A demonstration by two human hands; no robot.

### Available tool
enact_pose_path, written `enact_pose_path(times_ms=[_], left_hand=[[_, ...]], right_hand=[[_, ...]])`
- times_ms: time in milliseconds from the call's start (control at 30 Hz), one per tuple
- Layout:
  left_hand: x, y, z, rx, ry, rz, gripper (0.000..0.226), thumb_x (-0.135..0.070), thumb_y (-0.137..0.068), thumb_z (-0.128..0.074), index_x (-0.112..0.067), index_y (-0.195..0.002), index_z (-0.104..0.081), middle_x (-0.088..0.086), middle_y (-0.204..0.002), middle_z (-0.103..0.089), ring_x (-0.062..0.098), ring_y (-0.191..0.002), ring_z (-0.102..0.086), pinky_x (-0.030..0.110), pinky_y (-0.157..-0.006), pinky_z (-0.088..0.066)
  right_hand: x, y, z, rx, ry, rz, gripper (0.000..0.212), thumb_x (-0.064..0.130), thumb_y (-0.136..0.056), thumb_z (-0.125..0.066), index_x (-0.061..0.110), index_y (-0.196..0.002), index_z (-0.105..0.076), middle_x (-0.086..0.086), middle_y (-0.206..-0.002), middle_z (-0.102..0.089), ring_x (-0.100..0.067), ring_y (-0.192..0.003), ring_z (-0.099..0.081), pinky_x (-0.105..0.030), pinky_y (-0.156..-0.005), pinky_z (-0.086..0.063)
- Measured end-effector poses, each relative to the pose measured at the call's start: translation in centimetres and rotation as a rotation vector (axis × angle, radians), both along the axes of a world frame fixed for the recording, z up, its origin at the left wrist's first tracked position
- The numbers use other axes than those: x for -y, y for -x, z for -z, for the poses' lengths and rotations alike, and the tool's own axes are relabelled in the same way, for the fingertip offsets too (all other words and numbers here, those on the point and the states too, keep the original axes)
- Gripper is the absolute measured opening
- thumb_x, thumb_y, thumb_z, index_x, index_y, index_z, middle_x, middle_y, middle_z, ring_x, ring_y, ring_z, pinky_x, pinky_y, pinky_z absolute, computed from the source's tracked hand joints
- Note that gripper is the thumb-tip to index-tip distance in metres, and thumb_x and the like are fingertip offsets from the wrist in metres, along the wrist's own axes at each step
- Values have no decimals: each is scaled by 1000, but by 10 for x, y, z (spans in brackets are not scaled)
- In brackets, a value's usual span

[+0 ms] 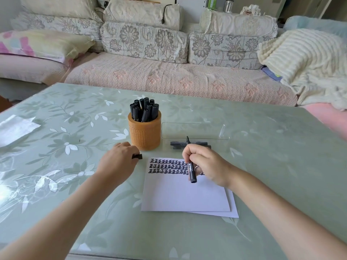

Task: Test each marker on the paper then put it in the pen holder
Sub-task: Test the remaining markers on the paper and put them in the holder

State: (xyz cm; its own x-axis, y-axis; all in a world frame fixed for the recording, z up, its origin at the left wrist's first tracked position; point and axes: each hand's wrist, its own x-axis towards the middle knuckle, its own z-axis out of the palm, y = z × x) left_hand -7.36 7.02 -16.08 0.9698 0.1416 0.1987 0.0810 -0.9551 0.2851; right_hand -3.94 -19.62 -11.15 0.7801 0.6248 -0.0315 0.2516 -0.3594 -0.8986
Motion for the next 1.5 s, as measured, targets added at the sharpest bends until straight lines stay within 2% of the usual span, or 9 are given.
enact_pose_path(times_ms=[100, 167, 267, 367, 500, 700, 1067, 1233, 1500], left_hand=[[1, 0, -8, 106, 98, 36, 11, -29, -91, -59, -31, -100, -65, -9, -91, -60, 17, -91, -57, 32, -66, -48], [6, 2, -15, 170, 189, 73, 9, -31, -90, -60, -35, -98, -64, -14, -88, -61, 10, -81, -60, 31, -65, -51], [16, 6, -22, 224, 249, 140, 10, -29, -88, -65, -35, -95, -64, -18, -83, -61, 1, -74, -58, 29, -66, -51], [22, 8, -24, 243, 267, 191, 13, -25, -86, -67, -36, -94, -64, -20, -83, -59, -1, -74, -56, 20, -64, -46], [28, 9, -25, 253, 274, 230, 13, -22, -89, -65, -32, -97, -67, -21, -84, -56, -3, -74, -55, 12, -60, -39], [36, 11, -27, 253, 311, 297, 13, -21, -89, -65, -28, -99, -68, -21, -85, -56, -2, -76, -55, 14, -62, -43], [49, 14, -28, 209, 309, 378, 13, -21, -91, -63, -29, -100, -68, -23, -81, -53, -6, -74, -53, 10, -59, -37], [51, 15, -26, 131, 291, 454, 13, -24, -94, -58, -31, -102, -67, -15, -85, -58, 6, -80, -56, 15, -63, -41], [46, 15, -29, 111, 302, 441, 14, -23, -95, -57, -28, -97, -71, -9, -78, -59, 5, -76, -53, 20, -65, -42]], right_hand=[[0, 0, -3, 67, 83, -9, 26, 11, -91, -41, 27, -78, -56, -3, -85, -47, -25, -72, -53, -49, -73, -59], [2, 0, -5, 83, 115, -25, 31, 6, -98, -39, 30, -84, -53, -4, -89, -49, -19, -66, -58, -38, -65, -60], [7, -2, -4, 187, 170, -15, 28, 9, -100, -41, 36, -92, -42, 3, -80, -50, -13, -57, -49, -31, -60, -47], [9, -7, 3, 236, 70, 102, 30, 8, -98, -48, 37, -103, -42, 10, -93, -56, -16, -78, -60, -35, -73, -47], [12, -7, 3, 334, 162, 197, 39, 8, -99, -43, 34, -124, -57, 19, -109, -65, 9, -97, -59, -18, -86, -46], [13, -6, 7, 415, 228, 201, 23, 24, -95, -59, 34, -115, -67, 21, -114, -65, 8, -109, -56, -15, -93, -44], [6, -3, 9, 427, 263, 144, 21, 25, -92, -62, 35, -109, -67, 25, -109, -64, 4, -108, -56, -24, -95, -46], [5, -1, 15, 441, 243, 163, 26, 28, -83, -75, 36, -106, -67, 24, -97, -65, 9, -101, -56, -12, -85, -42], [-5, 6, 22, 653, 216, 157, 17, 29, -88, -67, 27, -104, -72, 15, -98, -71, -4, -91, -62, -24, -77, -48]])
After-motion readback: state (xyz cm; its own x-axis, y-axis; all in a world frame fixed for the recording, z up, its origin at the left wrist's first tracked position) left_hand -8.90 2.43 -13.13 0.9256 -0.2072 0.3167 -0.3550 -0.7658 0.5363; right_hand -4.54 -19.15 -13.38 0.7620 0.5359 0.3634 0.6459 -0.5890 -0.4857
